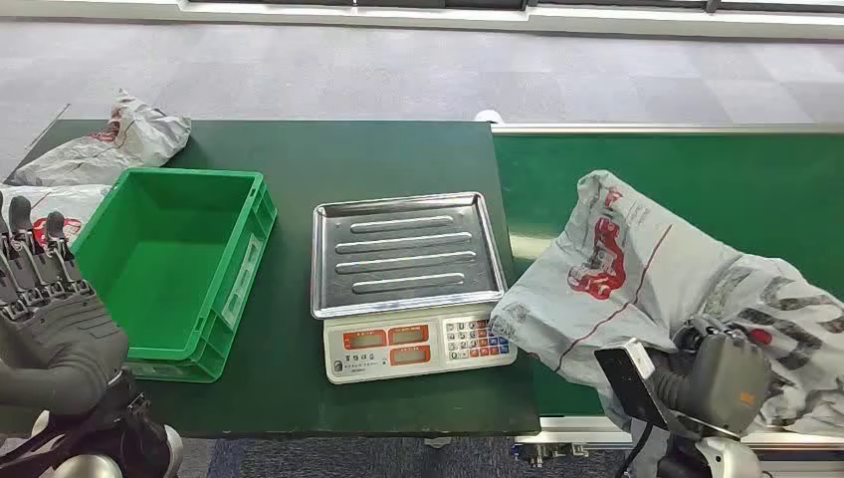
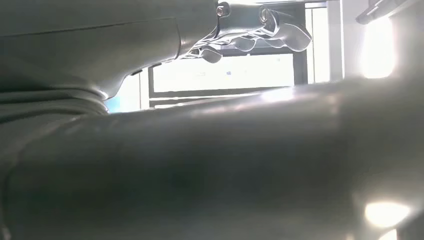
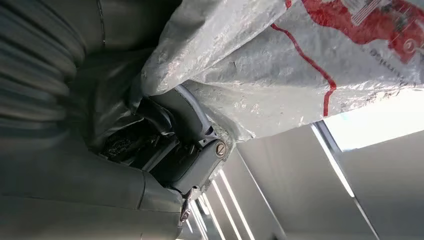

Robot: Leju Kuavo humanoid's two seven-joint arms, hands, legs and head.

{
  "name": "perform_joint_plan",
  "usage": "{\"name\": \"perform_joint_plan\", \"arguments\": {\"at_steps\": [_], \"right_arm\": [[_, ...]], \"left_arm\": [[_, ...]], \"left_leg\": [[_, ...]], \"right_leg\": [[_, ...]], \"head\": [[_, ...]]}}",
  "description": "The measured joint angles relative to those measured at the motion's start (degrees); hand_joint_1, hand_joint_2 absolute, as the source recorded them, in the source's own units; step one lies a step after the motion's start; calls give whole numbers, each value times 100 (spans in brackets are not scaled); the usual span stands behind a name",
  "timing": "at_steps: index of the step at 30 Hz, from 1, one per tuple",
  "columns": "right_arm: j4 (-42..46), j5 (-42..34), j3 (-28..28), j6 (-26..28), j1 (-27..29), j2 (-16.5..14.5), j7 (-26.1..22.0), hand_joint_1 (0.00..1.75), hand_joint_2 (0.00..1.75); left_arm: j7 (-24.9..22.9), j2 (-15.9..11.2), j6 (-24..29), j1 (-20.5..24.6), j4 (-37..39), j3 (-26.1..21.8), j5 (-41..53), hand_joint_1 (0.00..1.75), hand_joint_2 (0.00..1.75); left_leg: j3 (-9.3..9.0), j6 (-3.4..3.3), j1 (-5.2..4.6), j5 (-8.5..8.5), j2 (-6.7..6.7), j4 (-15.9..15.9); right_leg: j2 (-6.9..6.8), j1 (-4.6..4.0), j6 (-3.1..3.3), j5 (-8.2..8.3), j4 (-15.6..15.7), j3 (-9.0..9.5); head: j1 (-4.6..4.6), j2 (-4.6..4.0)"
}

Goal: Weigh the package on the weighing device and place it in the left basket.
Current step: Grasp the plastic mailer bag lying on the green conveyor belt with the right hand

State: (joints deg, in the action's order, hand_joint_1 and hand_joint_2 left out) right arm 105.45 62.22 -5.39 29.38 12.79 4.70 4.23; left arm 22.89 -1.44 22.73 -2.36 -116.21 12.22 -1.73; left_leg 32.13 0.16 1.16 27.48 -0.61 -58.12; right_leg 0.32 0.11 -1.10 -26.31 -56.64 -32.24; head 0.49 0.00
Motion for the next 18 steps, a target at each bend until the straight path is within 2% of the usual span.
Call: {"name": "perform_joint_plan", "arguments": {"at_steps": [6, 11, 18], "right_arm": [[497, 274, -4, 292, -465, 9, -301, 175, 175], [593, 309, 70, 285, -963, 110, -487, 175, 175], [583, 240, 255, 240, -1343, 227, -586, 175, 175]], "left_arm": [[39, 26, 7, -18, -5, 0, -26, 0, 0], [71, 35, 9, -17, -5, 0, -62, 0, 0], [97, 35, 2, -12, -2, 0, -113, 0, 0]], "left_leg": [[0, 11, 0, -8, 5, 0], [1, 15, 0, -15, 4, 0], [9, 16, 0, -16, 3, 0]], "right_leg": [[4, 0, 7, 5, -4, -6], [6, 1, 12, 10, -10, -10], [6, 1, 14, 11, -19, -19]], "head": [[0, 0], [1, 0], [1, 0]]}}
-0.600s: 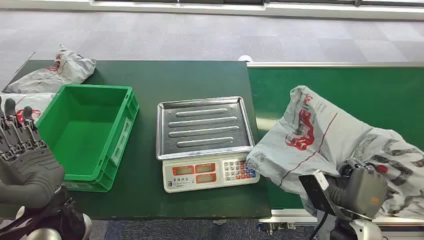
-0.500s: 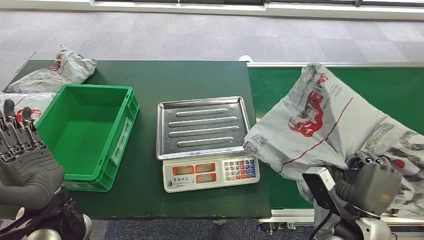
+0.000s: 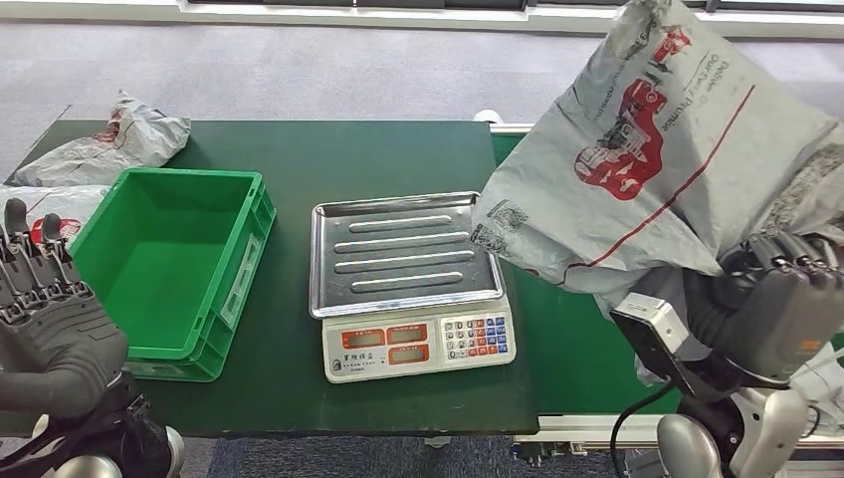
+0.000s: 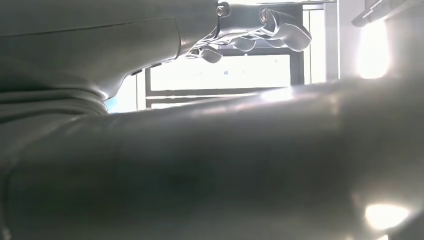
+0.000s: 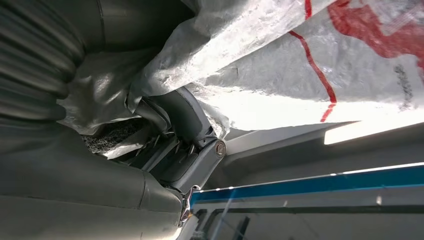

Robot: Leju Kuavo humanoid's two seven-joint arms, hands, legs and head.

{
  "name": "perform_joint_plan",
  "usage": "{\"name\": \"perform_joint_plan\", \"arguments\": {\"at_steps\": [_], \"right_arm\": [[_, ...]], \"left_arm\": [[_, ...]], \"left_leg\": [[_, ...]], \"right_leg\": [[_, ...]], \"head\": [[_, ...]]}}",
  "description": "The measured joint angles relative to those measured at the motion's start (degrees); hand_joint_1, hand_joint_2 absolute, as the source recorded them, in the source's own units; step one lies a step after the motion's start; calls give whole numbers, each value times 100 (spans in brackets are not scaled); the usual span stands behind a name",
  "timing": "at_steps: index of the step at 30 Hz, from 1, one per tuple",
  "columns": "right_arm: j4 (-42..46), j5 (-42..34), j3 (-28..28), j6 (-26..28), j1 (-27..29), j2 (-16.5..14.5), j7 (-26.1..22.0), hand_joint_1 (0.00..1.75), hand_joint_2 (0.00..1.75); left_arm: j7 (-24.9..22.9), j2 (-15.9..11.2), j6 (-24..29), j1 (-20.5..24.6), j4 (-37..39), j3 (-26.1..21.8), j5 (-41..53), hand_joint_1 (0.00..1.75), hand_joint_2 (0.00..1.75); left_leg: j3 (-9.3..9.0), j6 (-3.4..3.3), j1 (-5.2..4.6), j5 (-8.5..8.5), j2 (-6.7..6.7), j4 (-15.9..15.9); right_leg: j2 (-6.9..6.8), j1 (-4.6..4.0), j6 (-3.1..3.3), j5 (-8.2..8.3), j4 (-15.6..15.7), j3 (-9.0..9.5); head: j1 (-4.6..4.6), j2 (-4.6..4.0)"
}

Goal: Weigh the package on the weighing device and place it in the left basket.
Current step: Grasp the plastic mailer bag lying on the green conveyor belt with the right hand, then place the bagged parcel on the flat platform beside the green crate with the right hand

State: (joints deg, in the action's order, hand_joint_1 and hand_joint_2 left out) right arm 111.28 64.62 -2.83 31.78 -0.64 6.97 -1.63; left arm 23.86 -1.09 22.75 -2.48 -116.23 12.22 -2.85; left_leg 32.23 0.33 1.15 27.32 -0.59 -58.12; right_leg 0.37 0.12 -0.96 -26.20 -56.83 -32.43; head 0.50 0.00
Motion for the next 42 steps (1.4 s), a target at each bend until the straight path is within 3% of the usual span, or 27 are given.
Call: {"name": "perform_joint_plan", "arguments": {"at_steps": [6, 9, 16, 23, 42], "right_arm": [[-522, -780, 659, -751, -845, 103, -222, 175, 175], [-1193, -1628, 1140, -1200, -1367, 107, -498, 175, 175], [-3065, -3048, 1861, -1695, -2521, -46, -1031, 175, 175], [-4324, -2874, 2375, -1713, -3373, -441, -945, 175, 175], [-5345, -2288, 2980, -2052, -3831, -667, -720, 175, 175]], "left_arm": [[65, -1, -88, 38, 58, 25, -105, 0, 0], [80, -4, -145, 135, 116, 75, -158, 0, 0], [-65, 3, -259, 460, 254, 134, -227, 0, 0], [-200, 25, -322, 797, 400, 257, -226, 0, 0], [-228, 44, -343, 984, 593, 369, -280, 0, 0]], "left_leg": [[7, 12, 0, -10, 12, 0], [10, 17, 0, -22, 11, 0], [25, 30, 0, -45, 3, -1], [38, 41, -2, -57, 0, -2], [59, 46, -4, -61, 1, -2]], "right_leg": [[6, -1, 10, 8, -10, -15], [6, -1, 18, 16, -14, -24], [3, 0, 26, 31, -31, -44], [3, -4, 36, 40, -42, -66], [3, -3, 38, 41, -50, -91]], "head": [[0, 0], [1, 0], [0, 0], [1, 0], [0, 0]]}}
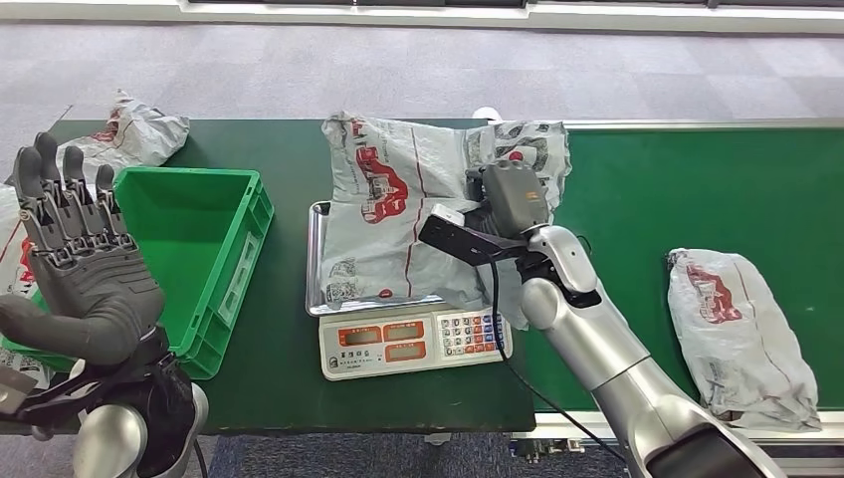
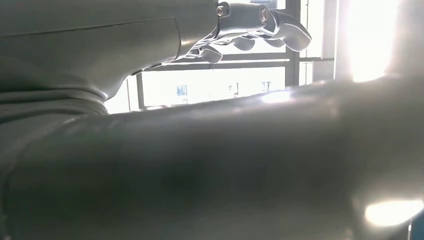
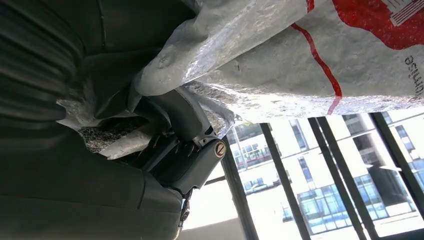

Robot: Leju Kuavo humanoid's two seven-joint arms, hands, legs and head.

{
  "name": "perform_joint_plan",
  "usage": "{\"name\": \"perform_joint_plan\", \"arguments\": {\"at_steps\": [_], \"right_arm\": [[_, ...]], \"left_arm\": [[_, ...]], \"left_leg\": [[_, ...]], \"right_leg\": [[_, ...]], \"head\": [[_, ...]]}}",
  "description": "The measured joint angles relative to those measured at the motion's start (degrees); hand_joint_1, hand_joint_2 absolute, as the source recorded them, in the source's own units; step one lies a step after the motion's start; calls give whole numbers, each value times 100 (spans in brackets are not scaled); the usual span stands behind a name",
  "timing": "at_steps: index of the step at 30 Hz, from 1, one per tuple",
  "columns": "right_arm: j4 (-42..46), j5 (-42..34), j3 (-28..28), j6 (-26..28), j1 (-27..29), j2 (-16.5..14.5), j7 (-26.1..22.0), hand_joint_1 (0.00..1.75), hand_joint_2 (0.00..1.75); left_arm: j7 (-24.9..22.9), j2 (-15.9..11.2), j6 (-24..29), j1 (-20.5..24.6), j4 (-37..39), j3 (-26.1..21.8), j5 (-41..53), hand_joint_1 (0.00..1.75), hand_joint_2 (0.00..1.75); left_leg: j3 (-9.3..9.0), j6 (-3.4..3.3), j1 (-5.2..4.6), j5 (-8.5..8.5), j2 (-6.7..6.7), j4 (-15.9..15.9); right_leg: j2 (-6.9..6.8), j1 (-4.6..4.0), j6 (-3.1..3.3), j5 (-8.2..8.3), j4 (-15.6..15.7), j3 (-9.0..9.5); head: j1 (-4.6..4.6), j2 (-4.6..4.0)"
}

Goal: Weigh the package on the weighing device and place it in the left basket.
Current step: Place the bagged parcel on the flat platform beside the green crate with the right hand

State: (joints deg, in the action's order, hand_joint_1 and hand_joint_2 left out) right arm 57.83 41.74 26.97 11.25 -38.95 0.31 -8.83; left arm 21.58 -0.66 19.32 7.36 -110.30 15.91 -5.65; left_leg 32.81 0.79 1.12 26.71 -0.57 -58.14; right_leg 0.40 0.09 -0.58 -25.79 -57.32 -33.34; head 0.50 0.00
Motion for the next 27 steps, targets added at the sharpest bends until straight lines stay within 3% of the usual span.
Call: {"name": "perform_joint_plan", "arguments": {"at_steps": [18, 19, 22, 23, 24, 27], "right_arm": [[-738, -464, 225, -251, -186, -379, -471, 175, 175], [-773, -513, 226, -270, -212, -404, -492, 144, 175], [-894, -599, 226, -239, -313, -475, -531, 13, 175], [-936, -595, 226, -181, -347, -496, -522, 0, 175], [-981, -581, 226, -100, -376, -514, -499, 0, 175], [-1095, -497, 226, 167, -414, -539, -411, 0, 44]], "left_arm": [[25, 22, -26, 2, 7, 2, 48, 0, 0], [27, 28, -35, 3, 7, 2, 53, 0, 0], [32, 49, -52, 3, 7, 2, 61, 0, 0], [32, 55, -52, 3, 7, 2, 66, 0, 0], [32, 60, -52, 2, 5, 2, 72, 0, 0], [27, 72, -53, -1, 3, 2, 87, 0, 0]], "left_leg": [[5, 4, 0, -3, 0, 0], [5, 4, 0, -3, 1, 0], [5, 6, 0, -4, 1, 0], [5, 7, 0, -5, 0, 0], [5, 8, 0, -5, 0, 0], [5, 8, 0, -6, -1, 0]], "right_leg": [[0, 0, 5, 3, -4, -8], [0, 0, 5, 4, -4, -8], [0, 0, 6, 4, -5, -10], [0, 0, 6, 4, -5, -10], [0, 0, 6, 4, -5, -10], [0, 0, 6, 4, -5, -10]], "head": [[2, 0], [2, 0], [1, 0], [2, 0], [2, 0], [1, 0]]}}
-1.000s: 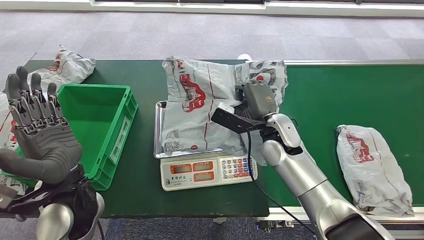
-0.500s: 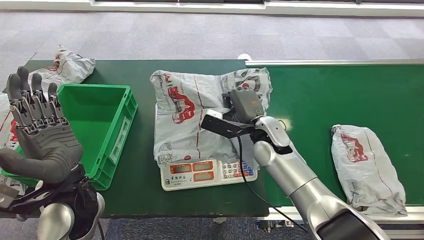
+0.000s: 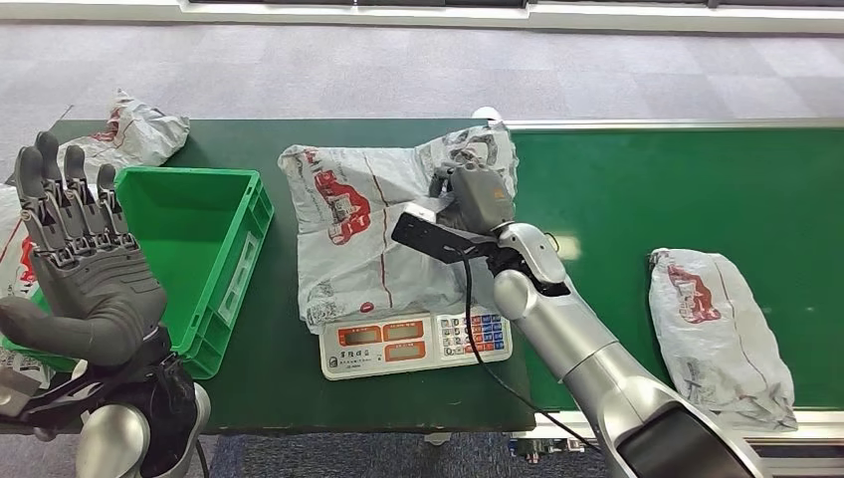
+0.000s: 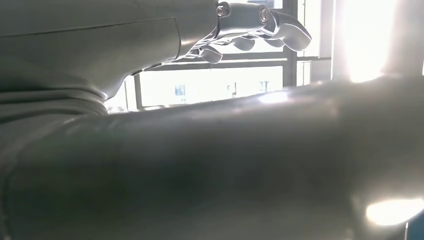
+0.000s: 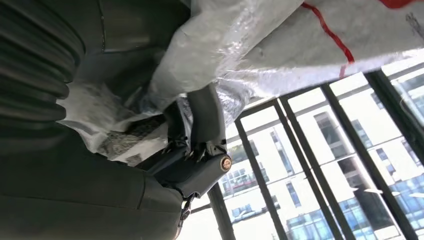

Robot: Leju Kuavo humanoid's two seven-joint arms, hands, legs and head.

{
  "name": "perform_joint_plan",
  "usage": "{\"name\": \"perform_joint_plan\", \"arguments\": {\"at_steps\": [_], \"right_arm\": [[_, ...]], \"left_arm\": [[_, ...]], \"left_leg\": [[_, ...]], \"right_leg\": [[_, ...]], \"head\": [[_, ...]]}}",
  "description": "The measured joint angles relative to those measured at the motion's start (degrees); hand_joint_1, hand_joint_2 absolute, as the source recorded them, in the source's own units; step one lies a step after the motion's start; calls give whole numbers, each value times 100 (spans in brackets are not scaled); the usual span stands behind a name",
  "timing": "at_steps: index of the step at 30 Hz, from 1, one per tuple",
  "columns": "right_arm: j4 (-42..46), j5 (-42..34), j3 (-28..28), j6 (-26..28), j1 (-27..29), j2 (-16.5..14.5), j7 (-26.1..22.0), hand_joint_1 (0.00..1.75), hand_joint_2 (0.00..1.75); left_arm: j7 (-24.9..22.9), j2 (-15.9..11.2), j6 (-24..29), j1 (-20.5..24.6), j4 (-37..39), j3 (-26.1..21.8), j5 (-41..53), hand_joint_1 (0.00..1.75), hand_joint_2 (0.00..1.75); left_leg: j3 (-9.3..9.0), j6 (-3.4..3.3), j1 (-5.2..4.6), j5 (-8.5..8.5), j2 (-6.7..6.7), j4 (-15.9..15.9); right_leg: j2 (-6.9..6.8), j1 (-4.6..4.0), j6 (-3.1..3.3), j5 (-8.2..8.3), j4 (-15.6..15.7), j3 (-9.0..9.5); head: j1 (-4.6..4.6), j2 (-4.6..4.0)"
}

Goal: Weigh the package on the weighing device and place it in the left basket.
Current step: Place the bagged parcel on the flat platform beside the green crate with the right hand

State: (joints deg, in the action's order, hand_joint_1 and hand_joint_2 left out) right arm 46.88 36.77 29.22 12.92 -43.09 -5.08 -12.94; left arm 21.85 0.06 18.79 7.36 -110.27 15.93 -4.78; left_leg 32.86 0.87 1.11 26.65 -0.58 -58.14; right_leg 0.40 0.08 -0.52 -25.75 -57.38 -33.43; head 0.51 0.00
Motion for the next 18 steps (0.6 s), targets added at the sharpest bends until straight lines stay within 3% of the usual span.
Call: {"name": "perform_joint_plan", "arguments": {"at_steps": [1, 7, 14, 18], "right_arm": [[-29, 31, 0, 82, 0, -1, 17, 0, 0], [-90, 354, -13, 747, 53, 3, 68, 0, 0], [-90, 441, -33, 874, 94, 9, 76, 0, 0], [-76, 749, -36, 1257, 112, 18, 95, 0, 0]], "left_arm": [[-3, 3, -2, -2, 0, 0, 10, 0, 0], [-21, 51, -34, -7, -10, 0, 74, 0, 0], [-27, 92, -34, -6, -11, 0, 89, 0, 0], [-30, 109, -34, -6, -11, 0, 103, 0, 0]], "left_leg": [[0, 0, 0, 0, 0, 0], [0, 0, -1, 0, 2, -1], [1, 0, -1, 0, 3, 0], [1, 1, -1, -1, 3, -1]], "right_leg": [[0, 0, 0, 0, 0, 0], [0, 0, 0, 0, 0, -3], [0, 0, 0, 0, 0, -5], [1, 0, 1, 0, -1, -6]], "head": [[-1, 0], [1, 0], [-1, 0], [1, 0]]}}
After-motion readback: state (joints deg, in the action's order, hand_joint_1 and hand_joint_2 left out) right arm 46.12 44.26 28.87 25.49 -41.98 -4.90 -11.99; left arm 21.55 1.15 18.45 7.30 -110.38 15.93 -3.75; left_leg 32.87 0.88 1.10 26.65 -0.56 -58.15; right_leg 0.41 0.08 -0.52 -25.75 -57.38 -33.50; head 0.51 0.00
